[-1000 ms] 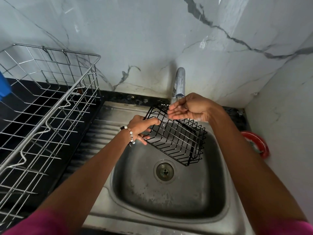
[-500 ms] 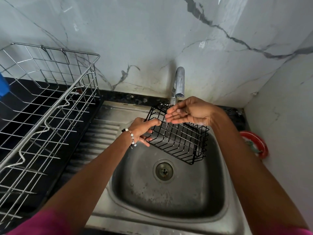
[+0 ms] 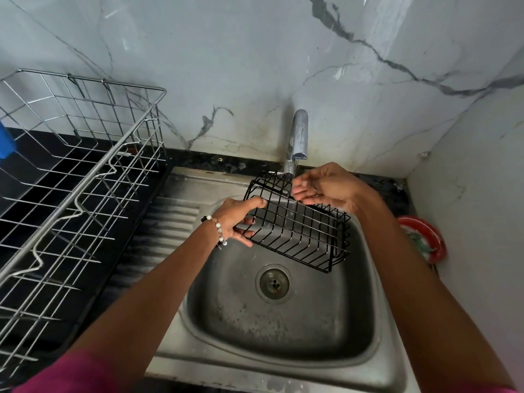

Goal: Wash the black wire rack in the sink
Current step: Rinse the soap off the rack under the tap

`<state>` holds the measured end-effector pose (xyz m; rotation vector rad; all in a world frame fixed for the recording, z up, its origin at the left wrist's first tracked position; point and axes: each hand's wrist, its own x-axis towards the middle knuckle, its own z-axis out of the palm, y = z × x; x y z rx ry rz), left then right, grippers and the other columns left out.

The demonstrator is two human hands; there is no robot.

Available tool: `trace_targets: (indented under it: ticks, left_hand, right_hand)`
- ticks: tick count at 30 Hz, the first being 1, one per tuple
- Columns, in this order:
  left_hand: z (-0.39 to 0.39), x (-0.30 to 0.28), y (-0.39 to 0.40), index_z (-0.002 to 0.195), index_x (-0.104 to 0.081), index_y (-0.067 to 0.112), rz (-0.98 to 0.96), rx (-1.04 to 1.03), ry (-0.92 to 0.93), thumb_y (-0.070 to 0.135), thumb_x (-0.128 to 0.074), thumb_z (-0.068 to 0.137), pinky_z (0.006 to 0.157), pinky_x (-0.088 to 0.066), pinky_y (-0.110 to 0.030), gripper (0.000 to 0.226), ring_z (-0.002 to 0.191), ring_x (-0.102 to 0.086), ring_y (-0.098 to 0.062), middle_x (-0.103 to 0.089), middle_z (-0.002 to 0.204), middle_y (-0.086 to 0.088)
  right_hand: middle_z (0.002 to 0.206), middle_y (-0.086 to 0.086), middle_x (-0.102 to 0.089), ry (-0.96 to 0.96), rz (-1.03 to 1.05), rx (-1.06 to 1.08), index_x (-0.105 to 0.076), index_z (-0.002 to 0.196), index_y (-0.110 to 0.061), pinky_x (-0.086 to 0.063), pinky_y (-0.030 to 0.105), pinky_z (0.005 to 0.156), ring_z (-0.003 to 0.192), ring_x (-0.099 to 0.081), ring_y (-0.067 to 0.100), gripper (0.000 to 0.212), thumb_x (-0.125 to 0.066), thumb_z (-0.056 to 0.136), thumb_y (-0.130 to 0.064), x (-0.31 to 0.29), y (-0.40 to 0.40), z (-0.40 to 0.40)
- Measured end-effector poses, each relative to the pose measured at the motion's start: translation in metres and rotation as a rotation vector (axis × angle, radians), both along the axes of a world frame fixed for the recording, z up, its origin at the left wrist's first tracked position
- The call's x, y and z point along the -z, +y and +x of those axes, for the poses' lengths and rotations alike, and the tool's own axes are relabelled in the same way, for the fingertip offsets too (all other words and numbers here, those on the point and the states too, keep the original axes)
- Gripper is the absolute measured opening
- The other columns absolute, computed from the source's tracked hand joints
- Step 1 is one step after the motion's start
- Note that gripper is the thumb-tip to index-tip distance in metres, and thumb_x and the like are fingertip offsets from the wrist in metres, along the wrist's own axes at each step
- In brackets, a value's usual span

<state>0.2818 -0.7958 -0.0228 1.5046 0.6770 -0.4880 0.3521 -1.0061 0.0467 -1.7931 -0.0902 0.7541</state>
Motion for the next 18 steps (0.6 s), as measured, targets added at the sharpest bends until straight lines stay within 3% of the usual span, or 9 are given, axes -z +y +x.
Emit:
trace_targets:
  ticks: [2, 5, 7, 9, 14, 18]
  left_hand:
    - [-0.003, 0.000, 0.002, 0.093, -0.066, 0.022, -0.041, -0.011, 0.009, 0.037, -0.073, 0.078, 0.071, -0.055, -0.063, 0.022, 0.077, -0.060, -0.034, -0.055, 0.096, -0.015]
    - [-0.007, 0.002, 0.005, 0.103, -0.060, 0.021, -0.109, -0.057, 0.051, 0.037, -0.072, 0.080, 0.075, -0.052, -0.066, 0.031, 0.086, -0.059, -0.035, -0.054, 0.101, -0.016]
    - [-0.007, 0.003, 0.006, 0.114, -0.054, 0.021, -0.171, -0.086, 0.094, 0.040, -0.072, 0.079, 0.074, -0.051, -0.068, 0.044, 0.090, -0.058, -0.034, -0.052, 0.106, -0.013]
    - [-0.006, 0.001, 0.006, 0.115, -0.053, 0.022, -0.224, -0.088, 0.156, 0.043, -0.073, 0.076, 0.072, -0.051, -0.069, 0.049, 0.092, -0.057, -0.034, -0.048, 0.109, -0.011]
    - [-0.012, -0.015, 0.005, 0.100, -0.050, 0.013, -0.169, -0.018, 0.322, 0.046, -0.069, 0.080, 0.079, -0.052, -0.063, 0.043, 0.085, -0.056, -0.031, -0.051, 0.101, -0.018]
    - [-0.012, -0.014, 0.005, 0.123, -0.039, 0.017, -0.154, -0.057, 0.352, 0.050, -0.075, 0.073, 0.063, -0.056, -0.059, 0.069, 0.088, -0.061, -0.033, -0.048, 0.113, -0.021]
  right_hand:
    - [0.120, 0.015, -0.063, -0.176, -0.178, 0.029, -0.060, 0.121, -0.002, -0.053, 0.032, 0.085, 0.107, -0.063, 0.024, 0.032, -0.059, 0.090, -0.003, 0.007, -0.009, 0.000]
    - [0.156, 0.006, -0.026, -0.286, -0.401, -0.261, -0.031, 0.146, -0.030, -0.025, 0.052, 0.111, 0.143, -0.024, 0.031, 0.082, -0.075, 0.078, -0.035, 0.021, -0.027, -0.009]
    - [0.161, 0.002, 0.003, -0.389, -0.620, -0.549, -0.002, 0.148, -0.047, -0.006, 0.064, 0.112, 0.147, 0.004, 0.032, 0.115, -0.077, 0.061, -0.061, 0.034, -0.027, -0.025]
    - [0.159, 0.003, 0.020, -0.595, -0.862, -0.685, 0.019, 0.144, -0.048, 0.003, 0.069, 0.109, 0.144, 0.017, 0.033, 0.134, -0.072, 0.049, -0.077, 0.050, -0.022, -0.044]
    - [0.161, 0.007, 0.003, -0.882, -0.959, -0.678, 0.026, 0.142, -0.043, -0.023, 0.063, 0.109, 0.145, -0.011, 0.038, 0.128, -0.064, 0.059, -0.079, 0.062, -0.015, -0.073]
    - [0.160, 0.014, -0.001, -1.025, -1.021, -0.661, 0.031, 0.143, -0.033, -0.021, 0.064, 0.110, 0.145, -0.011, 0.040, 0.130, -0.059, 0.063, -0.081, 0.074, 0.004, -0.094]
